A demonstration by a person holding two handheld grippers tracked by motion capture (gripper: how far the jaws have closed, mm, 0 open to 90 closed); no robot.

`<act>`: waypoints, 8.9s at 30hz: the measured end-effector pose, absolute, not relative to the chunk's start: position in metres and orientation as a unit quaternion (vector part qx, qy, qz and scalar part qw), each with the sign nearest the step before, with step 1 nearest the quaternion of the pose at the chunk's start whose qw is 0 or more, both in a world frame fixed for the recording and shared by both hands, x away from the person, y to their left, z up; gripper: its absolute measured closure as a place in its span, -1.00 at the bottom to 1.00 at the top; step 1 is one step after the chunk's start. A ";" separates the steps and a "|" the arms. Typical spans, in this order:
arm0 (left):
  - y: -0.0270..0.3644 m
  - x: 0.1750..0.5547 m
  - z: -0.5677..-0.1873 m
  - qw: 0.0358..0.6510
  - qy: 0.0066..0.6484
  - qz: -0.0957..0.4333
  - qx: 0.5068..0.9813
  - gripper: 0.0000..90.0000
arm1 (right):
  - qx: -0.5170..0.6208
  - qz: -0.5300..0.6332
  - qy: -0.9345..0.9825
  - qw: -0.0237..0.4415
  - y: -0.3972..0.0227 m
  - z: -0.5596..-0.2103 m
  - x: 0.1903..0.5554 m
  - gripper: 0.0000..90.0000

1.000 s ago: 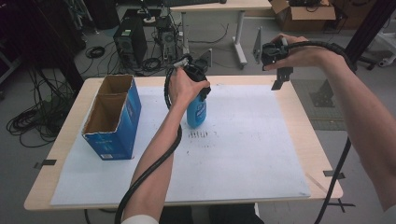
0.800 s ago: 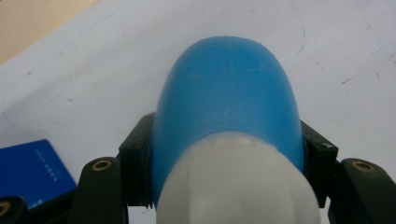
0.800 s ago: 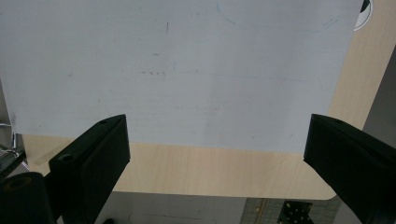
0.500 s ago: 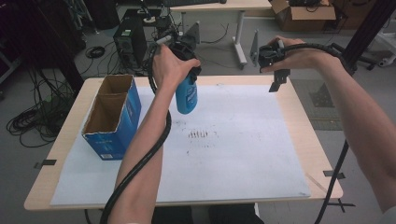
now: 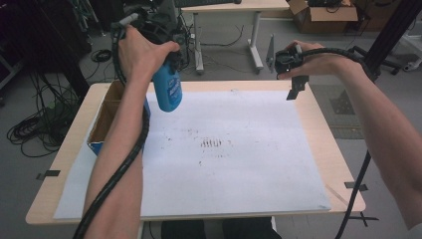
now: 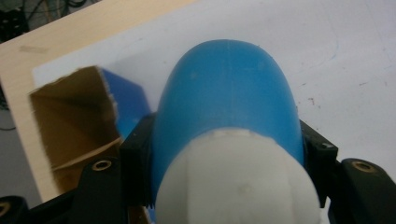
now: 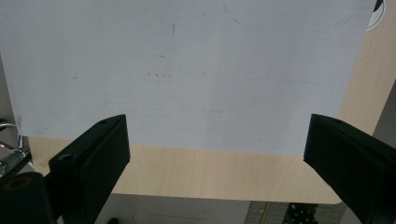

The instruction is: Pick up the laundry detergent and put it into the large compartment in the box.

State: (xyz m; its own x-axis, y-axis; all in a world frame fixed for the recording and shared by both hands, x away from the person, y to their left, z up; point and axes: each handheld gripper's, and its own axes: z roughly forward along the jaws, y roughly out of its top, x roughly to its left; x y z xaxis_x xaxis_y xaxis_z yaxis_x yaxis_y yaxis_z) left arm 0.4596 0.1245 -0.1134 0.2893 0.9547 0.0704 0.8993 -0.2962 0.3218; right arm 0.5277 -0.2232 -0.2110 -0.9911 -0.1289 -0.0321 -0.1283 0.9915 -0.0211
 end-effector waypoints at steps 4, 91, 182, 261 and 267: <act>0.146 0.449 -0.100 0.112 0.598 0.137 0.782 -0.16 | -0.062 -0.014 0.998 0.015 -0.221 -0.213 0.527 -0.85; 0.262 0.411 -0.286 0.095 0.718 0.133 0.676 -0.16 | -0.097 -0.019 0.995 0.008 -0.188 -0.231 0.516 -0.85; 0.209 0.407 -0.201 0.153 0.643 0.193 0.725 -0.38 | -0.094 -0.017 0.995 0.007 -0.189 -0.229 0.513 -0.85; 0.030 0.408 -0.300 0.023 0.242 0.006 0.970 -0.89 | -0.082 -0.004 0.997 0.004 -0.206 -0.228 0.499 -0.86; 0.029 0.408 -0.301 0.020 0.238 0.004 0.971 -0.88 | -0.085 -0.003 0.996 0.004 -0.206 -0.229 0.499 -0.86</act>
State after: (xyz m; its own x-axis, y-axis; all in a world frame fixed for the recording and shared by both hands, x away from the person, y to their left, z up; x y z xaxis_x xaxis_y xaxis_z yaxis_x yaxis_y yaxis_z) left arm 0.4079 0.0295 -0.3012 0.8863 0.4632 -0.0012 0.4628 -0.8855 0.0412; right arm 0.4993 -0.2065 -0.2286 -0.9857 -0.1685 -0.0075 -0.1684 0.9857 -0.0066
